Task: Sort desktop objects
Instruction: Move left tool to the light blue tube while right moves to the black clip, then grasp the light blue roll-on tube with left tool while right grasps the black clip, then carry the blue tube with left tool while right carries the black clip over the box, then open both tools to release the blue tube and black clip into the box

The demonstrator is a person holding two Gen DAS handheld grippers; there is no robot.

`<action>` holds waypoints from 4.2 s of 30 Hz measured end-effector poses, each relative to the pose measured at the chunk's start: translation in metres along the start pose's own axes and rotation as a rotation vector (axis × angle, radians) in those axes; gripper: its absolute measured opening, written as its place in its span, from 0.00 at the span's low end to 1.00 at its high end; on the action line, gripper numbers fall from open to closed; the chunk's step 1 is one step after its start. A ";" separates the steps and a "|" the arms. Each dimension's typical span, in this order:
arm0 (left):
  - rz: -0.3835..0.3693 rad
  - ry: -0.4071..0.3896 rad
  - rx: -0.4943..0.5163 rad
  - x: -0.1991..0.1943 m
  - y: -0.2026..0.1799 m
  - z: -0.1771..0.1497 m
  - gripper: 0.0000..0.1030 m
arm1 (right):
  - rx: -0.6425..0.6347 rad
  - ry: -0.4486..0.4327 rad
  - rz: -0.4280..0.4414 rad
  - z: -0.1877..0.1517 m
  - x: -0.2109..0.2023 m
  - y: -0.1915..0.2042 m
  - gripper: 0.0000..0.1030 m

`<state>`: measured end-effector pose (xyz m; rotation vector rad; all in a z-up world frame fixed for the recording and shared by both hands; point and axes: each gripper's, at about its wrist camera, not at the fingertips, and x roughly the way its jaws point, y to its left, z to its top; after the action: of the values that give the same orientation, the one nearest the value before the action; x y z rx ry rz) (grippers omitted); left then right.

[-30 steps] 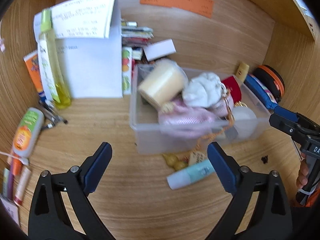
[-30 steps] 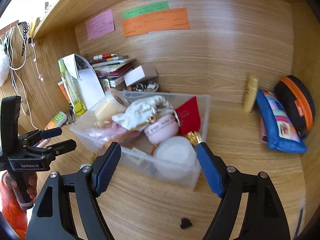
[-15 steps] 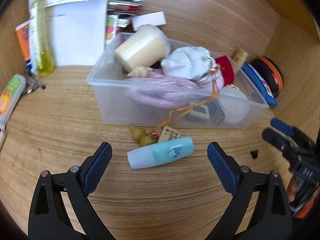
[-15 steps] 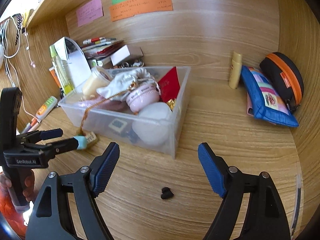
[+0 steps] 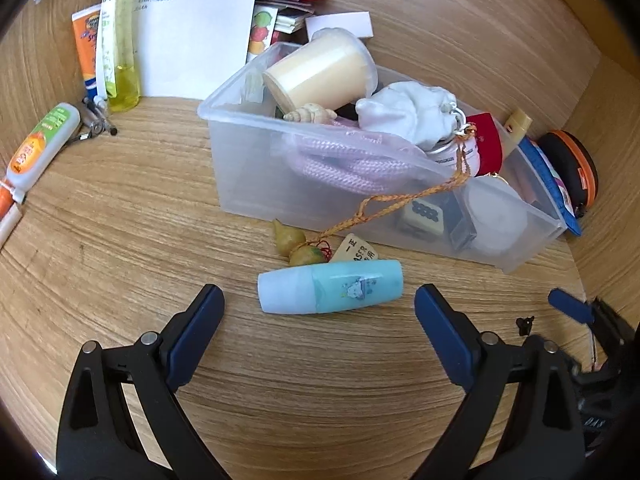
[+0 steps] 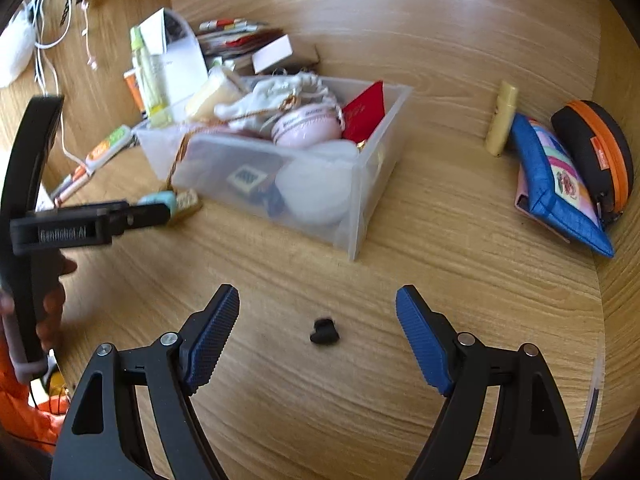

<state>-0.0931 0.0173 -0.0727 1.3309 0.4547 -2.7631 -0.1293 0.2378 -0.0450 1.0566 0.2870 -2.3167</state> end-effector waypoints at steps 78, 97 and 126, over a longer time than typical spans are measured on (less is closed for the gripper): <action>-0.103 -0.262 0.215 -0.069 0.006 0.060 0.70 | 0.038 -0.218 0.036 0.092 -0.032 0.030 0.14; -0.112 -0.187 0.242 -0.022 -0.012 0.079 0.71 | 0.102 -0.153 0.066 0.108 0.022 0.010 0.14; -0.055 -0.183 0.268 -0.019 -0.014 0.075 0.74 | 0.072 -0.198 0.040 0.108 0.008 0.018 0.48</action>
<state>-0.1409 0.0084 -0.0104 1.1056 0.1160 -3.0405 -0.1906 0.1752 0.0212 0.8493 0.1052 -2.3880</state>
